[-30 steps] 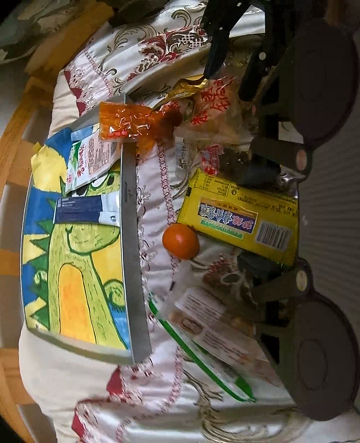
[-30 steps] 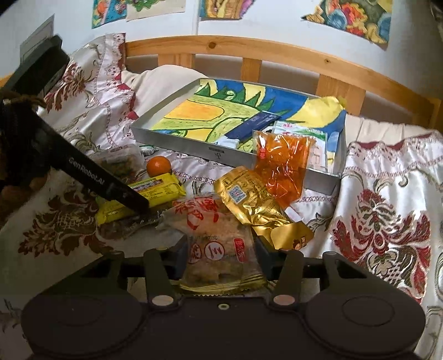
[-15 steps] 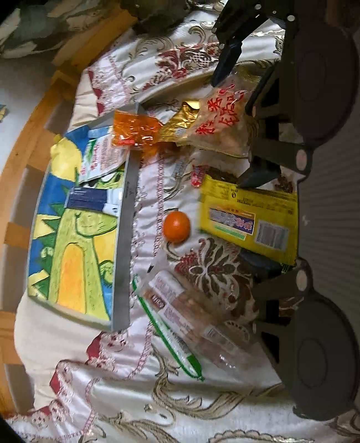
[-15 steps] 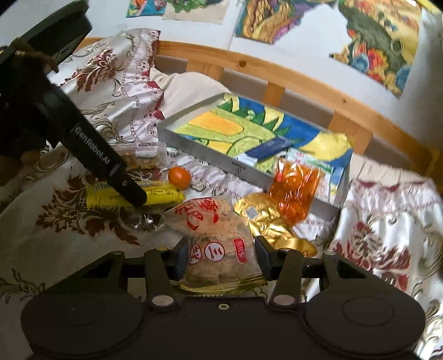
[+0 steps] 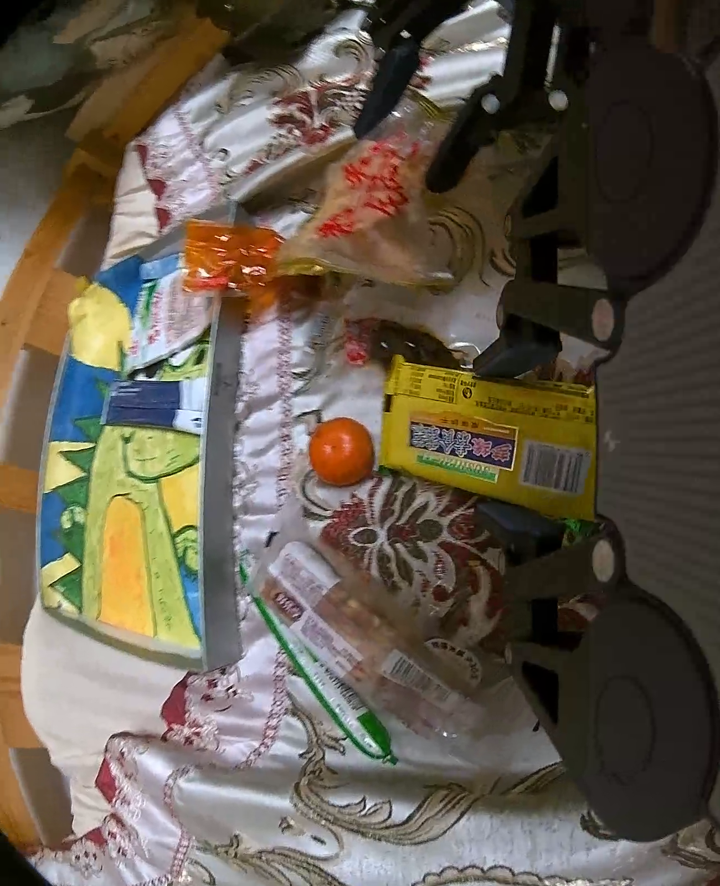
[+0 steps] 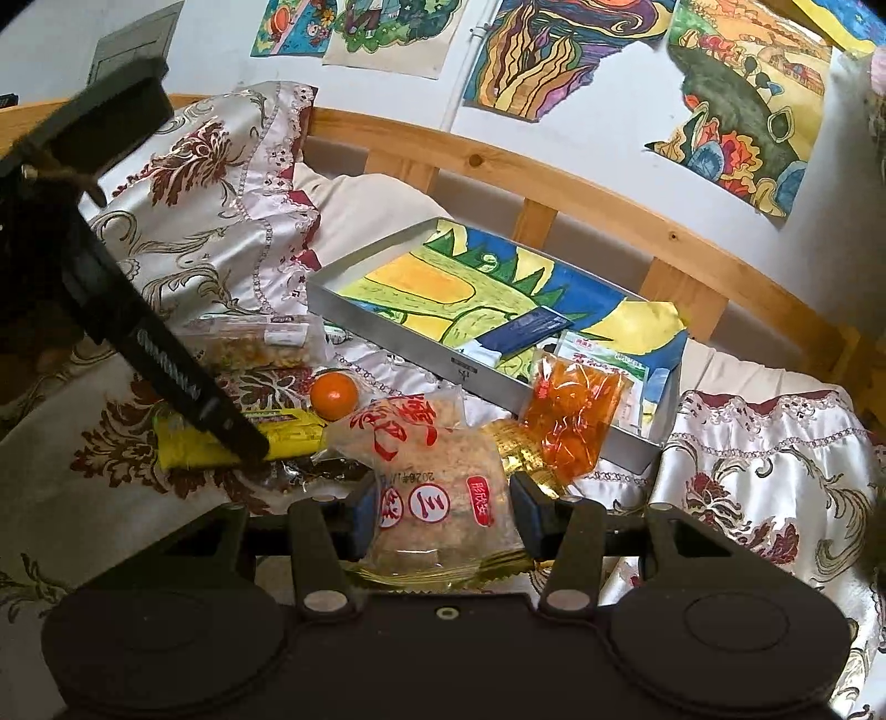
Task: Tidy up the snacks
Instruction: 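Lower the wafer pack into the tray with the left gripper while the right gripper places the cookie bag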
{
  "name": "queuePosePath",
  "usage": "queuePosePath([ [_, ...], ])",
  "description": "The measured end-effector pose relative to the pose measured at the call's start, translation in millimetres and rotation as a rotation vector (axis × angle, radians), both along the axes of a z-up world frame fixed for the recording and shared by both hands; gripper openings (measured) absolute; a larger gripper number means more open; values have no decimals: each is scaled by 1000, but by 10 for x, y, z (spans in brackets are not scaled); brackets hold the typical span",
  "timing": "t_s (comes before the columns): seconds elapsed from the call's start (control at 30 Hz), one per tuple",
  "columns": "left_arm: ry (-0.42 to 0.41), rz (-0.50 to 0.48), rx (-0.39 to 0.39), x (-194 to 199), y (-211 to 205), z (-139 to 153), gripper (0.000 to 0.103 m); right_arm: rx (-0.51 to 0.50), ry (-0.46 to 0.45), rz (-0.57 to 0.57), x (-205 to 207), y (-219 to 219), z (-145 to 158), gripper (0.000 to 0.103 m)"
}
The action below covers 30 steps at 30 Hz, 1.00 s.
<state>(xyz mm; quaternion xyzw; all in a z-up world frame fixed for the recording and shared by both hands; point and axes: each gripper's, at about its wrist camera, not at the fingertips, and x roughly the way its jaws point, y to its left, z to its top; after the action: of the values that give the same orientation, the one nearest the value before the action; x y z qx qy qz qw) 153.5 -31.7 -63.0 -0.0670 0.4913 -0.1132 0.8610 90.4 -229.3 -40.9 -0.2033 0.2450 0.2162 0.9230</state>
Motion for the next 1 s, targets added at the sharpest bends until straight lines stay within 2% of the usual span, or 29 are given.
queuePosePath([
  [0.13, 14, -26, 20, 60, -48, -66, 59, 3, -9, -3, 13, -2, -1, 51],
  [0.23, 5, -50, 49, 61, -100, -80, 53, 7, -9, -7, 21, -5, -2, 51],
  [0.43, -9, -23, 15, -5, -59, 17, 52, 18, -31, -12, 9, -11, 26, 51],
  [0.7, -126, 39, -11, -66, -39, 377, 52, 12, -113, -1, -27, 8, 106, 51],
  [1.0, -269, 180, -6, 476, -152, 754, 52, 70, -277, -59, 128, -91, 312, 51],
])
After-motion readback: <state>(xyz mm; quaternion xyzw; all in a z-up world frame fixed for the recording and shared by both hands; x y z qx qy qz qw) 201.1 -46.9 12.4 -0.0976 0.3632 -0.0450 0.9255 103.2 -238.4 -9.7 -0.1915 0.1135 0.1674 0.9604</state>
